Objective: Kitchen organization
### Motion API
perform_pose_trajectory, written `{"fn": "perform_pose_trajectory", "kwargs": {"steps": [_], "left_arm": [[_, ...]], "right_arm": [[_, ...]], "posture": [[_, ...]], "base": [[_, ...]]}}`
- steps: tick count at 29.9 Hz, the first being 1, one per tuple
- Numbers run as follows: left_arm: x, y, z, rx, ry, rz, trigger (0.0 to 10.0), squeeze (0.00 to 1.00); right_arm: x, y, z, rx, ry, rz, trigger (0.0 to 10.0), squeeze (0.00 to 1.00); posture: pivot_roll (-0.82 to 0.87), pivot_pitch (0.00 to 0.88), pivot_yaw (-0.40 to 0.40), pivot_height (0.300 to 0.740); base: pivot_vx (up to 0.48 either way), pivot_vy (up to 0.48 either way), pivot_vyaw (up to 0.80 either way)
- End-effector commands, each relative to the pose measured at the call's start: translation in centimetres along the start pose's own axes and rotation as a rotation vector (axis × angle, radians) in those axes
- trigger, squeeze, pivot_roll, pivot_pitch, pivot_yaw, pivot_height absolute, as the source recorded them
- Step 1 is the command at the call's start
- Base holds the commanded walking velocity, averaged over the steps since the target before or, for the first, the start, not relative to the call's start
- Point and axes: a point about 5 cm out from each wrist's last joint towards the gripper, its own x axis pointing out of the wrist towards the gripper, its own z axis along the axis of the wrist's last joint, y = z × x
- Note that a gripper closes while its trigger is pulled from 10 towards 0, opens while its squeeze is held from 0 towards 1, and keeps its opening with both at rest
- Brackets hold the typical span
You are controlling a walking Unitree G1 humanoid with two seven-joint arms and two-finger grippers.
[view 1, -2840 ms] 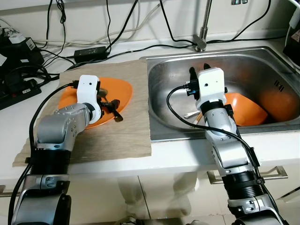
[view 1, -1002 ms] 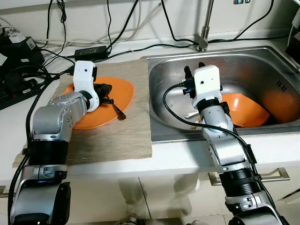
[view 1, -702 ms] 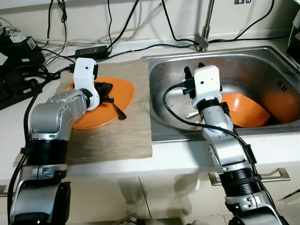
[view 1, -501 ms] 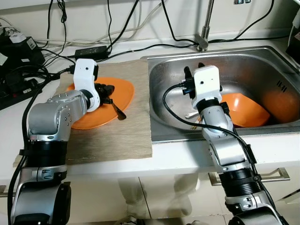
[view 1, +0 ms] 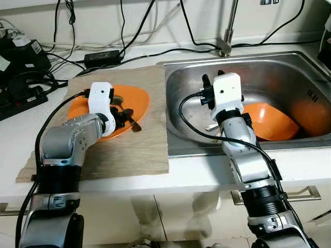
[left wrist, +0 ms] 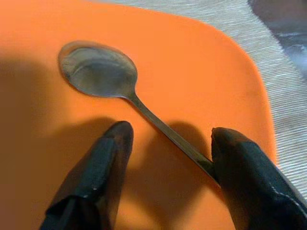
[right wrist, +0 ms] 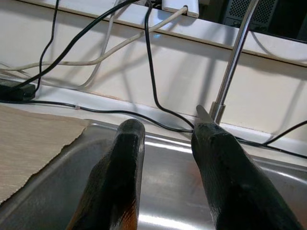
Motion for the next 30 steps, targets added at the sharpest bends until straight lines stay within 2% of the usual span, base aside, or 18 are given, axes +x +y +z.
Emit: {"fn": "perform_pose_trajectory", "kwargs": {"steps": [1,9,10,18,23,28,30], "left_arm": [[-0.5,-0.1,0.5,-0.016,-0.015,-0.001,10.0,1.00],[-0.6,-0.7,0.4,0.015,0.001,-0.023,10.0,1.00],[-0.6,-0.6,0.3,0.022,0.008,-0.020,10.0,0.00],[-0.7,-0.3,-1.2,0.076,0.080,-0.001,10.0,0.00],[-0.4,-0.1,-1.4,0.077,0.087,0.008,10.0,0.00],[0.0,0.3,-2.0,0.100,0.099,0.029,10.0,0.00],[0.3,0.9,-2.3,0.118,0.112,0.049,10.0,0.00]], "right_arm": [[-0.1,0.1,-0.1,0.007,0.010,0.006,10.0,0.00],[0.0,0.2,-0.1,0.007,0.010,0.011,10.0,0.00],[0.0,0.2,-0.1,0.007,0.010,0.012,10.0,0.00],[0.0,0.4,-0.1,0.009,0.013,0.016,10.0,0.00],[0.1,0.3,-0.1,0.008,0.013,0.014,10.0,0.00],[0.1,0.3,-0.1,0.009,0.013,0.013,10.0,0.00],[0.1,0.3,-0.1,0.008,0.012,0.011,10.0,0.00]], "posture": [[-0.07,0.000,0.106,0.740],[-0.07,0.000,0.104,0.740],[-0.07,0.000,0.103,0.740],[-0.06,0.000,0.102,0.740],[-0.06,0.000,0.102,0.740],[-0.07,0.000,0.102,0.740],[-0.07,0.000,0.102,0.740]], "base": [[0.000,0.000,0.00],[0.000,0.000,0.00],[0.000,0.000,0.00],[0.000,0.000,0.00],[0.000,0.000,0.00],[0.000,0.000,0.00],[0.000,0.000,0.00]]}}
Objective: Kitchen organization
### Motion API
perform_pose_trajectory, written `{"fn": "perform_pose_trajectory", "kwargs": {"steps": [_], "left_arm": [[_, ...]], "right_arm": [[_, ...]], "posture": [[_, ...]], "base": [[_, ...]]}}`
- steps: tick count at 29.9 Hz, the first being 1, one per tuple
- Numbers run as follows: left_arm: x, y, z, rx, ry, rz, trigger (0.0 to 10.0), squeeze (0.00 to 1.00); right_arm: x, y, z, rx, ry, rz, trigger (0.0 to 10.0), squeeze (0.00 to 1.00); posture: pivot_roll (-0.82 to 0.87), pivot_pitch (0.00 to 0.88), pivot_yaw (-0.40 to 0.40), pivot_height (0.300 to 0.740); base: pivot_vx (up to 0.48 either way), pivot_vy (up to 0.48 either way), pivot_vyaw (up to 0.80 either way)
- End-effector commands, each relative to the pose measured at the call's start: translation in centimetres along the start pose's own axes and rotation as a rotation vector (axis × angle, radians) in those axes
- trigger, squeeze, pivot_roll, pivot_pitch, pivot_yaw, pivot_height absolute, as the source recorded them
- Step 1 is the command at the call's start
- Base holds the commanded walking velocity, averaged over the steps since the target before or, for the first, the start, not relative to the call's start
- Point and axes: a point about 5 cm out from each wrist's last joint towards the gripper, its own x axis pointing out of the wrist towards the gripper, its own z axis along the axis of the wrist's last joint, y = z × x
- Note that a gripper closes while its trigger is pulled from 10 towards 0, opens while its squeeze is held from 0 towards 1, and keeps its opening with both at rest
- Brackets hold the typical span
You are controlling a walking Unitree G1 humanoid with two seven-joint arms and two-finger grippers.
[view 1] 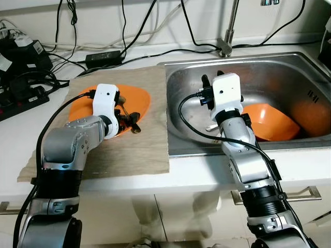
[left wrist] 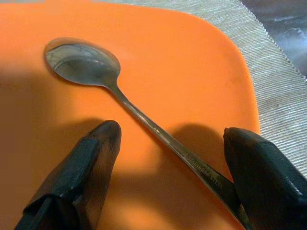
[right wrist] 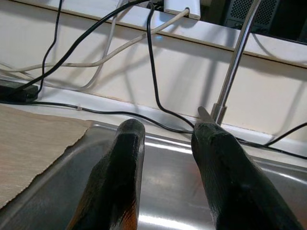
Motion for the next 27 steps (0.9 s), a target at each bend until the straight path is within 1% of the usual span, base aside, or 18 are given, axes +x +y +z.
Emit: {"fn": "perform_pose_trajectory", "kwargs": {"steps": [1,2,5,6,7,8,11,14,15,17,18,19,20,27], "left_arm": [[0.5,1.2,-2.1,0.012,0.103,0.051,10.0,0.00],[0.7,1.7,-2.4,0.023,0.113,0.064,10.0,0.00],[0.8,2.0,-2.6,0.032,0.119,0.067,10.0,0.00],[0.8,2.1,-2.7,0.031,0.121,0.068,2.5,0.00],[0.8,2.1,-2.7,0.031,0.121,0.068,2.5,0.00],[0.9,2.2,-2.8,0.032,0.121,0.069,0.0,0.00],[1.0,2.4,-3.1,0.025,0.126,0.068,0.0,0.00],[1.2,2.7,-3.4,-0.011,0.140,0.044,0.0,0.00],[1.2,2.7,-3.4,-0.011,0.140,0.044,0.0,0.00],[1.2,2.7,-3.6,-0.042,0.145,0.030,0.0,0.00],[1.2,2.7,-3.6,-0.042,0.145,0.030,0.0,0.00],[1.2,2.8,-3.7,-0.079,0.148,0.019,0.0,0.00],[1.2,2.8,-3.7,-0.089,0.147,0.016,0.0,0.00],[1.4,2.8,-3.5,-0.109,0.131,0.006,0.0,0.00]], "right_arm": [[0.1,0.1,0.0,0.006,0.010,0.008,10.0,0.00],[0.1,0.1,0.0,0.004,0.010,0.007,10.0,0.00],[0.2,0.0,0.0,0.004,0.010,0.007,10.0,0.00],[0.2,0.0,0.0,0.003,0.009,0.006,10.0,0.00],[0.2,0.0,0.0,0.003,0.009,0.006,10.0,0.00],[0.2,0.0,0.0,0.003,0.009,0.006,10.0,0.00],[0.2,0.0,0.0,0.002,0.009,0.006,10.0,0.00],[0.2,0.0,0.1,0.003,0.008,0.006,10.0,0.00],[0.2,0.0,0.1,0.003,0.008,0.006,10.0,0.00],[0.2,0.0,0.1,0.003,0.008,0.006,10.0,0.00],[0.2,0.0,0.1,0.003,0.008,0.006,10.0,0.00],[0.2,0.0,0.1,0.005,0.008,0.006,10.0,0.00],[0.2,0.0,0.1,0.005,0.008,0.006,10.0,0.00],[0.2,0.0,0.1,0.008,0.011,0.006,10.0,0.00]], "posture": [[-0.07,0.000,0.102,0.740],[-0.07,0.000,0.101,0.740],[-0.07,0.000,0.101,0.740],[-0.07,0.000,0.100,0.740],[-0.07,0.000,0.100,0.740],[-0.07,0.000,0.100,0.740],[-0.07,0.000,0.100,0.740],[-0.07,0.000,0.100,0.740],[-0.07,0.000,0.100,0.740],[-0.07,0.000,0.100,0.740],[-0.07,0.000,0.100,0.740],[-0.07,0.000,0.099,0.740],[-0.07,0.000,0.099,0.740],[-0.07,0.000,0.099,0.740]], "base": [[0.000,0.000,0.00],[0.000,0.000,0.00],[0.000,0.000,0.00],[0.000,0.000,0.00],[0.000,0.000,0.00],[0.000,0.000,0.00],[0.000,0.000,0.00],[0.000,0.000,0.00],[0.000,0.000,0.00],[0.000,0.000,0.00],[0.000,0.000,0.00],[0.000,0.000,0.00],[0.000,0.000,0.00],[0.000,0.000,0.00]]}}
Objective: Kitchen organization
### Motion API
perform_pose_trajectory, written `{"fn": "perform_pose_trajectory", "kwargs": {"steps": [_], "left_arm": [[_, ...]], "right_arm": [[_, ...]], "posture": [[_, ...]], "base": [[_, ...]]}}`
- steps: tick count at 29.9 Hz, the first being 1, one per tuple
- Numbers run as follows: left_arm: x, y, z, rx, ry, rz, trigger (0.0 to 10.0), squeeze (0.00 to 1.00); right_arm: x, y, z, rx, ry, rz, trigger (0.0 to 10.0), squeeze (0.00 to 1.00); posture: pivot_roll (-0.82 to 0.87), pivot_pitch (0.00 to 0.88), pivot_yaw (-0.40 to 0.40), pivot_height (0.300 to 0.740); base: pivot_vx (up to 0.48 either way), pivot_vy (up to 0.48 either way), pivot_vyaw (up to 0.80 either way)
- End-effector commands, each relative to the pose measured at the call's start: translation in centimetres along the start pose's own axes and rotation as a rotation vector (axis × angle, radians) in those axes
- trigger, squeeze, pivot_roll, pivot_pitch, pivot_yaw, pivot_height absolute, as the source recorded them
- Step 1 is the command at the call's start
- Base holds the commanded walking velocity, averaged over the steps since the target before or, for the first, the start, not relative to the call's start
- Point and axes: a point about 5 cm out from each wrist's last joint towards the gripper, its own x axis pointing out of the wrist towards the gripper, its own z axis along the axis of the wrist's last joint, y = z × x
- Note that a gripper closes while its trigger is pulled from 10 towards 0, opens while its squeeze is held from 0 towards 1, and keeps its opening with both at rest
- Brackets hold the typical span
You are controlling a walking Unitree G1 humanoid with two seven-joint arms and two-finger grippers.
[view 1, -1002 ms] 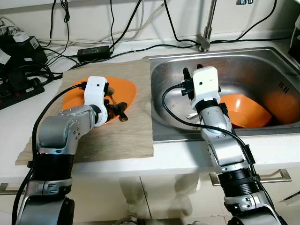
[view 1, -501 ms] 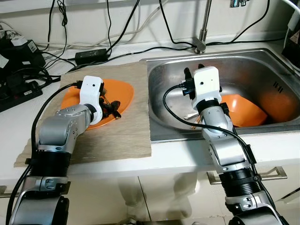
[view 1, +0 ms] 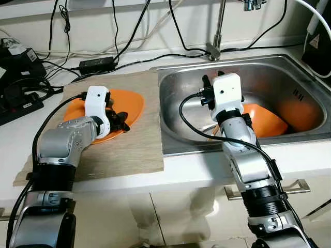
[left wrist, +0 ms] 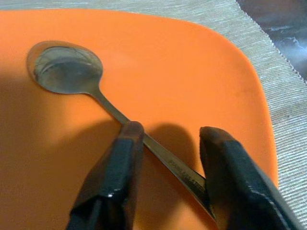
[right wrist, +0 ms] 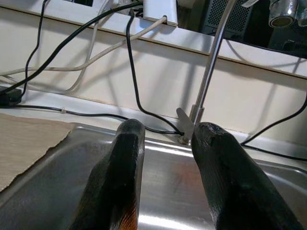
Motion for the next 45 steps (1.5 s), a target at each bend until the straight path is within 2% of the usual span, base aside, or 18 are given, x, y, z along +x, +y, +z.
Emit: {"fn": "perform_pose_trajectory", "kwargs": {"steps": [1,5,8,10,11,18,20,24,25,26,31,36,45], "left_arm": [[0.6,0.3,-2.5,-0.042,0.115,0.006,0.0,0.00],[0.7,0.4,-1.6,-0.057,0.050,0.014,0.0,0.00],[0.6,0.4,0.0,-0.061,-0.042,0.025,0.0,0.00],[0.6,0.4,0.2,-0.064,-0.053,0.025,0.0,0.00],[0.4,0.1,1.1,-0.063,-0.086,0.014,0.0,0.00],[-0.1,0.0,2.8,-0.050,-0.150,-0.001,0.0,0.00],[-0.2,0.1,3.1,-0.020,-0.160,0.008,0.0,0.00],[-0.5,-0.1,2.9,0.036,-0.117,0.016,0.0,0.00],[-0.6,-0.2,2.9,0.037,-0.111,0.019,4.6,0.00],[-0.7,-0.2,2.9,0.041,-0.109,0.025,10.0,1.00],[-0.8,-0.3,2.5,0.050,-0.085,0.028,10.0,1.00],[-0.6,-1.2,0.6,0.028,-0.021,-0.008,10.0,1.00],[-0.8,-1.4,0.6,0.031,0.000,-0.023,10.0,1.00]], "right_arm": [[0.2,0.2,0.2,0.012,0.002,0.008,10.0,0.00],[0.1,0.2,0.0,0.019,0.008,0.006,10.0,0.00],[0.1,0.2,0.0,0.025,0.011,0.004,10.0,0.00],[0.1,0.2,0.0,0.025,0.011,0.004,10.0,0.00],[0.1,0.2,0.0,0.027,0.013,0.004,10.0,0.00],[0.1,0.2,0.0,0.029,0.015,0.004,10.0,0.00],[0.1,0.2,-0.1,0.029,0.016,0.004,10.0,0.00],[0.0,0.2,-0.2,0.030,0.019,0.004,10.0,0.00],[0.0,0.3,-0.2,0.030,0.021,0.004,10.0,0.00],[0.0,0.3,-0.2,0.031,0.022,0.005,10.0,0.00],[0.0,0.4,-0.3,0.044,0.029,0.006,10.0,0.00],[0.0,0.6,-0.6,0.094,0.051,0.004,10.0,0.00],[-0.1,0.7,-0.7,0.106,0.062,0.002,10.0,0.00]], "posture": [[-0.07,0.000,0.099,0.740],[-0.07,0.000,0.101,0.740],[-0.07,0.000,0.102,0.740],[-0.07,0.000,0.102,0.740],[-0.07,0.000,0.101,0.740],[-0.07,0.000,0.100,0.740],[-0.07,0.000,0.100,0.740],[-0.06,0.000,0.102,0.740],[-0.06,0.000,0.102,0.740],[-0.06,0.000,0.101,0.740],[-0.06,0.000,0.101,0.740],[-0.06,0.000,0.105,0.740],[-0.06,0.000,0.114,0.740]], "base": [[0.000,0.000,0.00],[0.000,0.000,0.00],[0.000,0.000,0.00],[0.000,0.000,0.00],[0.000,0.000,0.00],[0.000,0.000,0.00],[0.000,0.000,0.00],[0.000,0.000,0.00],[0.000,0.000,0.00],[0.000,0.000,0.00],[0.000,0.000,0.00],[0.000,0.000,0.00],[0.000,0.000,0.00]]}}
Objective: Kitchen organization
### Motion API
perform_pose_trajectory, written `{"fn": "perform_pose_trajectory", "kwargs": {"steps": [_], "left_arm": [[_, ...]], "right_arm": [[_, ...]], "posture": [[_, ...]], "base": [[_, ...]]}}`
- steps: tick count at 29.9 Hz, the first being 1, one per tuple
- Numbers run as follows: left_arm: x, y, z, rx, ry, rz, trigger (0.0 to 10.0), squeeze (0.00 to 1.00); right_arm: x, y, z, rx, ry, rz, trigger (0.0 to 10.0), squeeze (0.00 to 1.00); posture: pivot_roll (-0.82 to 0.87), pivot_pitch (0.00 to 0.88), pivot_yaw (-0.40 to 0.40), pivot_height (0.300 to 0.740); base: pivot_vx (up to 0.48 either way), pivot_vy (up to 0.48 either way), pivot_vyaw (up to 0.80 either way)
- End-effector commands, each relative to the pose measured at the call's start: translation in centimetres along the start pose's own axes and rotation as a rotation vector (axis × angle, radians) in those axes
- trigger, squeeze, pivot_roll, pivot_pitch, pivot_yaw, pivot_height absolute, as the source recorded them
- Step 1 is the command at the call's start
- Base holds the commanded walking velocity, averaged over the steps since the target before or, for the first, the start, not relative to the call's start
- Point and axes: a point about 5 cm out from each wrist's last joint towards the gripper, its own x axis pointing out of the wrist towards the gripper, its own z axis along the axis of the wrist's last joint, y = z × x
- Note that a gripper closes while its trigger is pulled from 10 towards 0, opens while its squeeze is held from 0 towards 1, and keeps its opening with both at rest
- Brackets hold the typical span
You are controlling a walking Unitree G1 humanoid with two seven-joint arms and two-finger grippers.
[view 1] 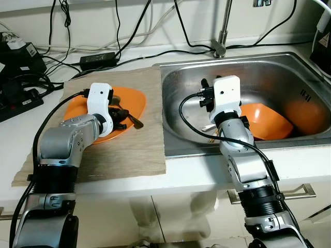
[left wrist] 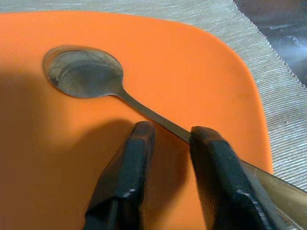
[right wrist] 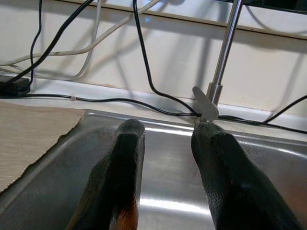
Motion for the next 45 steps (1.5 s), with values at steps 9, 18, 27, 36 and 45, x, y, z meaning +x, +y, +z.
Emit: {"fn": "perform_pose_trajectory", "kwargs": {"steps": [9,18,27,36,45], "left_arm": [[-0.3,1.1,-0.4,0.053,0.038,0.036,10.0,1.00],[-0.6,3.1,-0.2,0.097,0.039,0.118,10.0,0.00],[-0.1,2.1,3.1,0.089,-0.152,0.086,10.0,0.00],[0.8,1.3,4.5,0.060,-0.198,0.081,10.0,0.00],[2.6,1.6,2.8,0.064,-0.120,0.094,10.0,0.00]], "right_arm": [[-0.1,0.0,-0.3,0.020,0.015,0.000,10.0,0.00],[-0.3,0.0,-0.5,0.014,0.025,0.002,10.0,0.00],[-0.1,0.0,-0.5,0.011,0.019,0.005,10.0,0.00],[-0.1,-0.3,-0.5,0.007,0.020,-0.002,10.0,0.00],[-0.1,-0.2,-0.5,0.003,0.022,-0.001,10.0,0.00]], "posture": [[-0.06,0.000,0.116,0.740],[-0.06,0.000,0.108,0.740],[-0.07,0.000,0.107,0.740],[-0.08,0.000,0.105,0.740],[-0.08,0.000,0.107,0.740]], "base": [[0.000,0.000,0.00],[0.000,0.000,0.00],[0.000,0.000,0.00],[0.000,0.000,0.00],[0.000,0.000,0.00]]}}
